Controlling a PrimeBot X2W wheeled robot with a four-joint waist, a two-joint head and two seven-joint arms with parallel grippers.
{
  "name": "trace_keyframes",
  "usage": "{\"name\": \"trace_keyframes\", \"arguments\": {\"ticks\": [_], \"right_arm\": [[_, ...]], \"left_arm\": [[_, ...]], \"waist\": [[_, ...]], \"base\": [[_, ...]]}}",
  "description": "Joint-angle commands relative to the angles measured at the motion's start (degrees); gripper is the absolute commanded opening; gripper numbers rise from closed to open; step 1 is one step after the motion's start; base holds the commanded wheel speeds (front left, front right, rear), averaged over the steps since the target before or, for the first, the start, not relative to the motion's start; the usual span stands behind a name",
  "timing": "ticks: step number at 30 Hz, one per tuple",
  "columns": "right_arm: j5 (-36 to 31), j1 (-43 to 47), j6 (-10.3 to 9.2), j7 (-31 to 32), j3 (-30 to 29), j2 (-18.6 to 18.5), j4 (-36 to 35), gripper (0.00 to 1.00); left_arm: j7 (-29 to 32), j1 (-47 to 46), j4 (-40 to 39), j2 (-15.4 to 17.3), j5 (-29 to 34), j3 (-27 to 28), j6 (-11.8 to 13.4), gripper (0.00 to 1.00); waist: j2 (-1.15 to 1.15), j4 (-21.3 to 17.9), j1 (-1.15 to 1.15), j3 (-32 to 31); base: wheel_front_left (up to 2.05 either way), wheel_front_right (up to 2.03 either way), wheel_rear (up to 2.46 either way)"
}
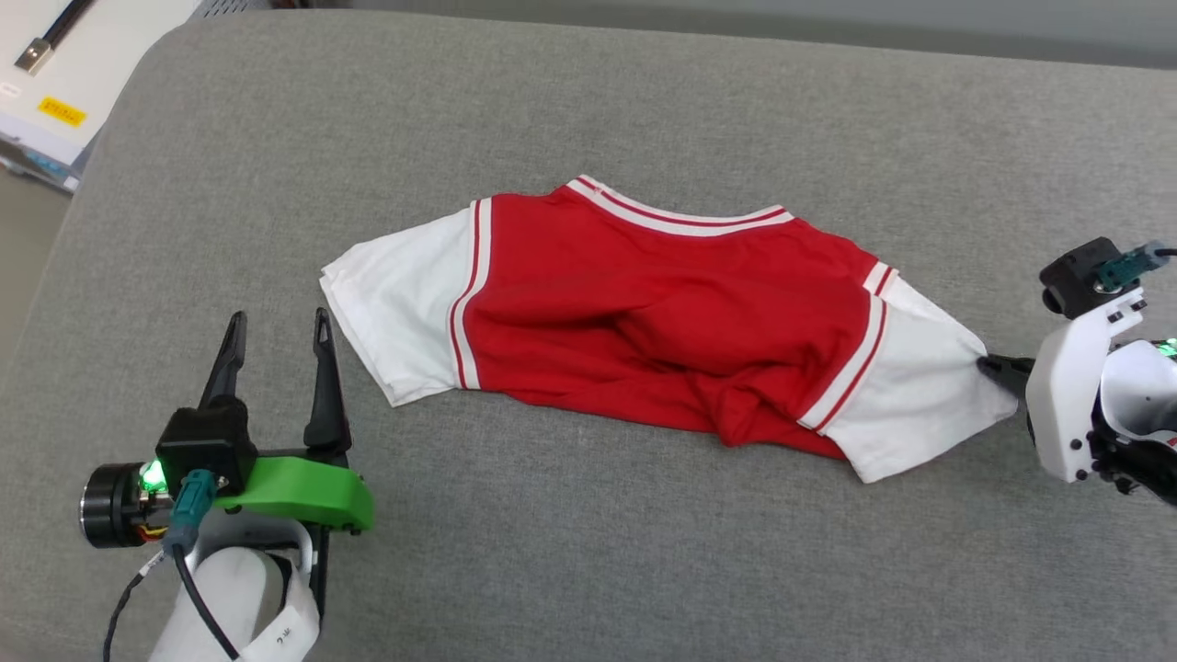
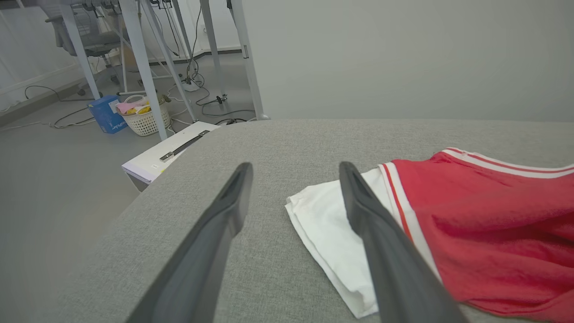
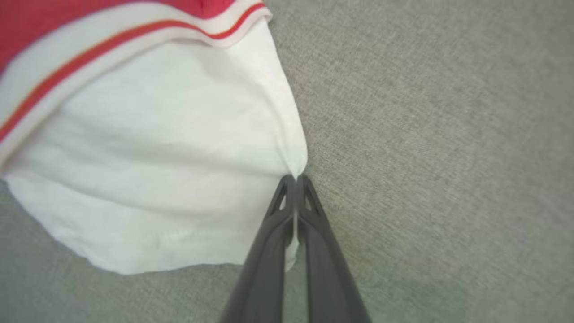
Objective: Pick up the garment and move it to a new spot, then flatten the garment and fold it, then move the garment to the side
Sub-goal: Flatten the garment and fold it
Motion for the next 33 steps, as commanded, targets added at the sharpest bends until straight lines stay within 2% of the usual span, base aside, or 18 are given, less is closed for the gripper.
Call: {"name": "trace_keyframes", "arguments": {"ticks": [1, 6, 10, 14, 18, 23, 26, 29, 33], "right_arm": [[0.64, 0.74, -0.03, -1.35, -0.07, -1.64, -0.44, 0.0], [1.87, 1.88, -0.03, -3.58, -1.28, -5.67, -3.52, 0.0], [2.3, 3.36, -0.03, -4.41, -2.91, -8.03, -5.55, 0.0], [2.16, 4.5, -0.03, -4.76, -4.94, -9.33, -7.1, 0.0], [1.47, 5.34, -0.03, -4.77, -7.02, -9.62, -8.13, 0.0], [0.24, 6.01, -0.03, -4.39, -8.89, -8.8, -9.27, 0.0], [-0.71, 5.96, -0.03, -3.82, -9.79, -8.27, -10.17, 0.0], [-1.42, 5.59, -0.03, -3.32, -10.72, -7.62, -10.96, 0.0], [-2.3, 5.26, -0.03, -2.65, -11.92, -6.87, -11.69, 0.0]], "left_arm": [[-0.33, -0.67, 0.67, 0.9, 0.45, 0.55, -1.03, 1.0], [0.11, -3.49, 3.56, 4.38, 0.2, 1.19, -4.55, 1.0], [3.68, -7.56, 4.43, 7.4, -0.2, 0.43, -7.96, 1.0], [10.25, -12.9, 5.47, 10.82, -1.19, -0.7, -12.24, 1.0], [20.08, -19.46, 6.44, 13.81, -4.7, -2.73, -15.58, 1.0], [35.41, -27.34, 7.97, 17.4, -11.71, -7.82, -16.75, 1.0], [45.78, -32.11, 7.13, 20.22, -17.93, -13.46, -16.81, 1.0], [53.11, -36.49, 5.9, 23.65, -21.04, -18.84, -16.82, 1.0], [60.95, -41.14, 5.98, 24.71, -27.46, -23.28, -16.83, 1.0]], "waist": [[0.0, -2.66, 0.0, -3.06], [0.0, -4.73, 0.0, -4.75], [0.0, -6.05, 0.0, -5.03], [0.0, -7.27, 0.0, -4.43], [0.0, -8.41, 0.0, -3.07], [0.0, -9.54, 0.0, -0.8], [0.0, -10.27, 0.0, 1.0], [0.0, -11.08, 0.0, 2.91], [0.0, -11.81, 0.0, 5.43]], "base": [[0.0, 0.0, 0.0], [0.0, 0.0, 0.0], [0.0, 0.0, 0.0], [0.0, 0.0, 0.0], [0.0, 0.0, 0.0], [0.0, 0.0, 0.0], [0.0, 0.0, 0.0], [0.0, 0.0, 0.0], [0.0, 0.0, 0.0]]}}
